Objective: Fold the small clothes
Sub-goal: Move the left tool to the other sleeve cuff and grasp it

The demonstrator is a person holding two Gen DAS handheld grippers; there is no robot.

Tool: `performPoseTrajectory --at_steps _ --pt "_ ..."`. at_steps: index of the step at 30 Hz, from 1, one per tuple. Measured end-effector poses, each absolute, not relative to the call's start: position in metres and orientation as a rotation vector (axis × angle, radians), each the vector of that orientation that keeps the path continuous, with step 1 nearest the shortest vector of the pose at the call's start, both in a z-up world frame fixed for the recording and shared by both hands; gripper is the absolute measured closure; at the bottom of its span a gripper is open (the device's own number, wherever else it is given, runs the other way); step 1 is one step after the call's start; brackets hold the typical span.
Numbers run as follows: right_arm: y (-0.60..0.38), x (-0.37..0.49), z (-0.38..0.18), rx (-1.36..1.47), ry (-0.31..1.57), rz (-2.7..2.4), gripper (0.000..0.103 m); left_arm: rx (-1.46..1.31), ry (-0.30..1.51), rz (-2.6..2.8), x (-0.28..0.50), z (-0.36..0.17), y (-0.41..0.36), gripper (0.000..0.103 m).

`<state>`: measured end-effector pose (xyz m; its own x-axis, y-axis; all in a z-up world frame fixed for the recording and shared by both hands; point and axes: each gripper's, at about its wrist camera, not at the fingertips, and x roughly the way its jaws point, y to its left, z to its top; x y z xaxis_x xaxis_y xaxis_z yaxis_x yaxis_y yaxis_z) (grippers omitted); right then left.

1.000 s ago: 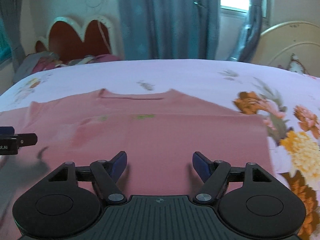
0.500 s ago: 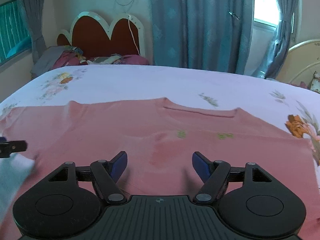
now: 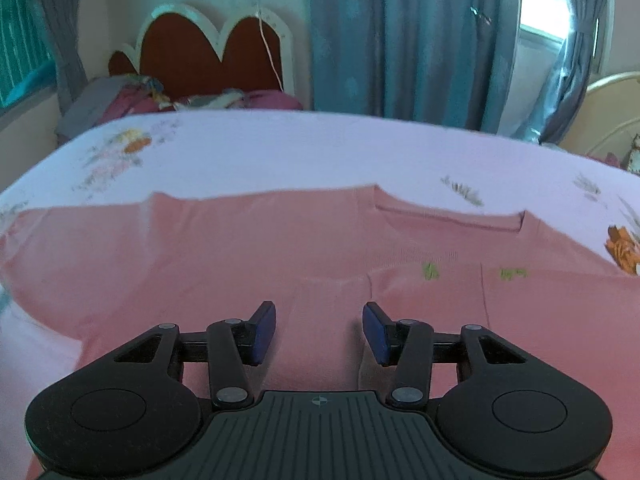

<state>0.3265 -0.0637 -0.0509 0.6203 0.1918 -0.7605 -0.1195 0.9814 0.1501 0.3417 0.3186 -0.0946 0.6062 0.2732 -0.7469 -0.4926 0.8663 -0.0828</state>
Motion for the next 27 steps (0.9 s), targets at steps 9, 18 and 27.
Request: performPoseTrajectory --at_steps 9,18,27 --pt "-0.079 0.331 -0.063 0.081 0.918 0.119 0.055 -0.460 0.755 0.471 0.376 -0.112 0.357 0.014" --pt "-0.091 0.333 -0.078 0.098 0.954 0.096 0.055 -0.516 0.664 0.496 0.380 -0.114 0.369 0.093" --pt "-0.104 0.327 -0.067 0.165 0.905 0.109 0.055 -0.360 0.532 0.209 0.373 -0.050 0.276 0.095"
